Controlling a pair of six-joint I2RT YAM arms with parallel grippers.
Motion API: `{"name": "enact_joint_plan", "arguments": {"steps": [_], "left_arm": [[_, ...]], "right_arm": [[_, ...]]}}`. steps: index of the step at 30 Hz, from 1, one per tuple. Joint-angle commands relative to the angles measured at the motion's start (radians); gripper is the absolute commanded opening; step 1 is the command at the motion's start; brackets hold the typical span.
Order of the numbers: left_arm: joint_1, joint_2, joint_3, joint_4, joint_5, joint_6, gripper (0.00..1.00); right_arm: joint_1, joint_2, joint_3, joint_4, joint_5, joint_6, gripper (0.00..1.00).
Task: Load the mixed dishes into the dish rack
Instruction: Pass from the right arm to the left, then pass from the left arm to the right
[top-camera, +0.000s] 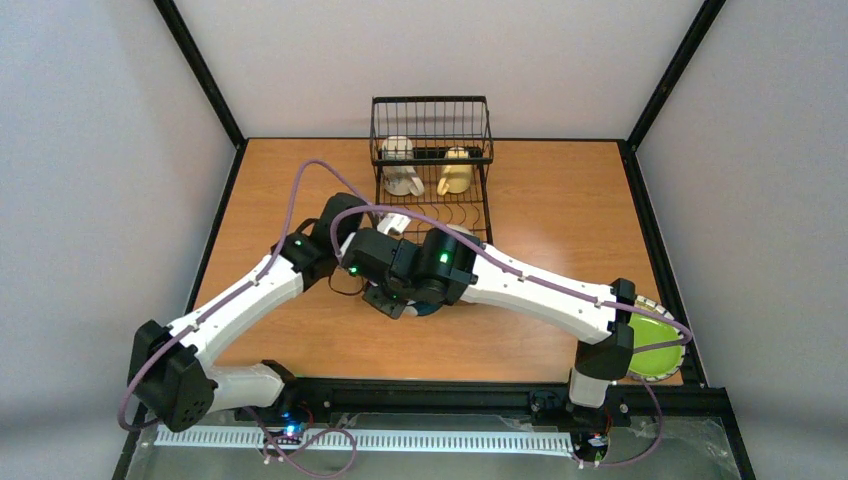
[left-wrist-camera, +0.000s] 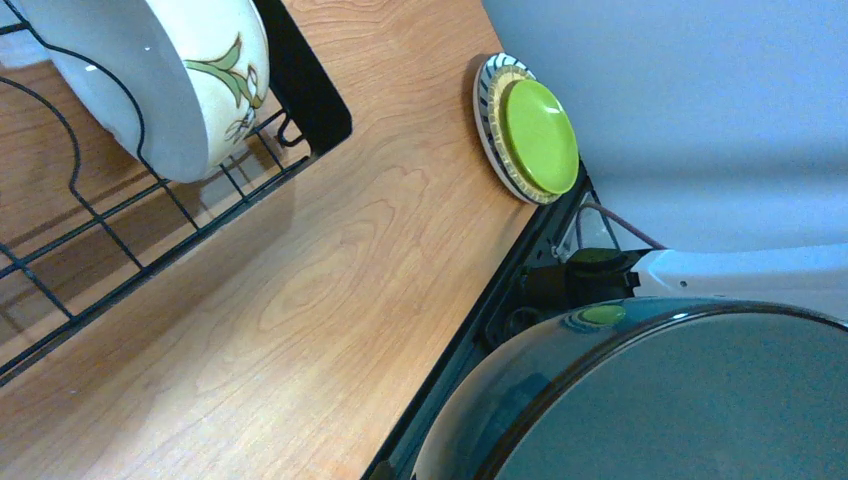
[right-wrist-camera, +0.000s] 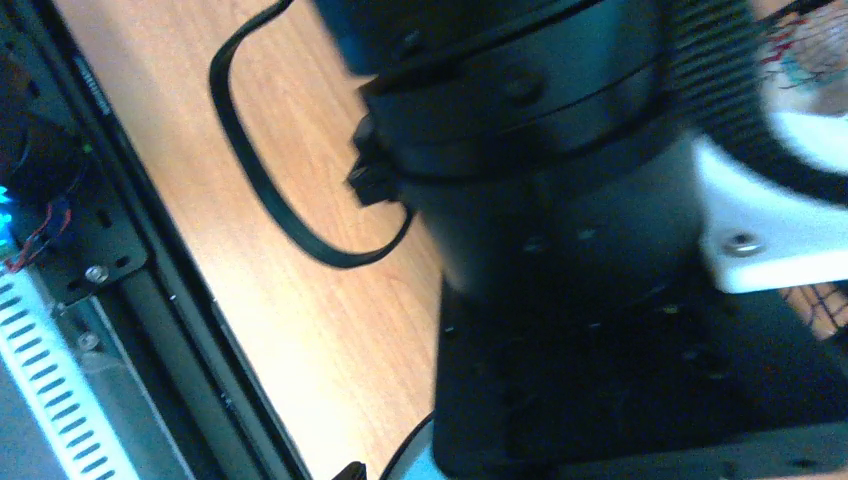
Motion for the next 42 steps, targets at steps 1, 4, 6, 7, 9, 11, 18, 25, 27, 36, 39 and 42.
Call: {"name": "enact_joint_plan", "arguments": {"steps": [1, 4, 6, 7, 9, 11, 18, 25, 27, 36, 39, 42], "left_arm": [[-0.015, -0.005, -0.014, 0.141, 0.061, -0.108, 0.00], [-0.014, -0.004, -0.024, 0.182, 0.036, -0.147, 0.00], [-0.015, 0.000, -0.031, 0.205, 0.016, -0.174, 0.00], [-0.015, 0.001, -0.034, 0.215, -0.004, -0.190, 0.00], [-0.015, 0.003, -0.044, 0.235, -0.056, -0.226, 0.00], [-0.015, 0.004, -0.060, 0.260, -0.116, -0.276, 0.00], [-0.014, 0.018, -0.059, 0.324, -0.379, -0.443, 0.00], [-0.014, 0.003, -0.011, 0.377, -0.633, -0.553, 0.00], [-0.014, -0.003, -0.015, 0.408, -0.675, -0.582, 0.00], [-0.014, -0.053, -0.028, 0.493, -0.822, -0.634, 0.00], [-0.015, -0.057, -0.018, 0.495, -0.836, -0.631, 0.00], [-0.015, -0.053, -0.018, 0.502, -0.838, -0.637, 0.00]], "right_arm": [[-0.011, -0.037, 0.000, 0.025, 0.095, 0.025, 0.69], [-0.012, -0.035, 0.034, -0.003, 0.136, 0.044, 0.71], [-0.011, -0.029, 0.066, -0.021, 0.161, 0.061, 0.72], [-0.011, -0.025, 0.081, -0.029, 0.174, 0.070, 0.72], [-0.011, -0.017, 0.113, -0.045, 0.207, 0.089, 0.72], [-0.011, -0.005, 0.144, -0.062, 0.256, 0.103, 0.73], [-0.011, 0.054, 0.267, -0.128, 0.506, 0.177, 0.76], [-0.066, 0.007, 0.216, -0.132, 0.664, 0.366, 0.78], [-0.093, 0.001, 0.182, -0.131, 0.679, 0.402, 0.78], [-0.197, 0.006, 0.139, -0.131, 0.663, 0.477, 0.78], [-0.206, 0.022, 0.145, -0.129, 0.643, 0.492, 0.78], [-0.206, 0.038, 0.171, -0.128, 0.624, 0.506, 0.78]]}}
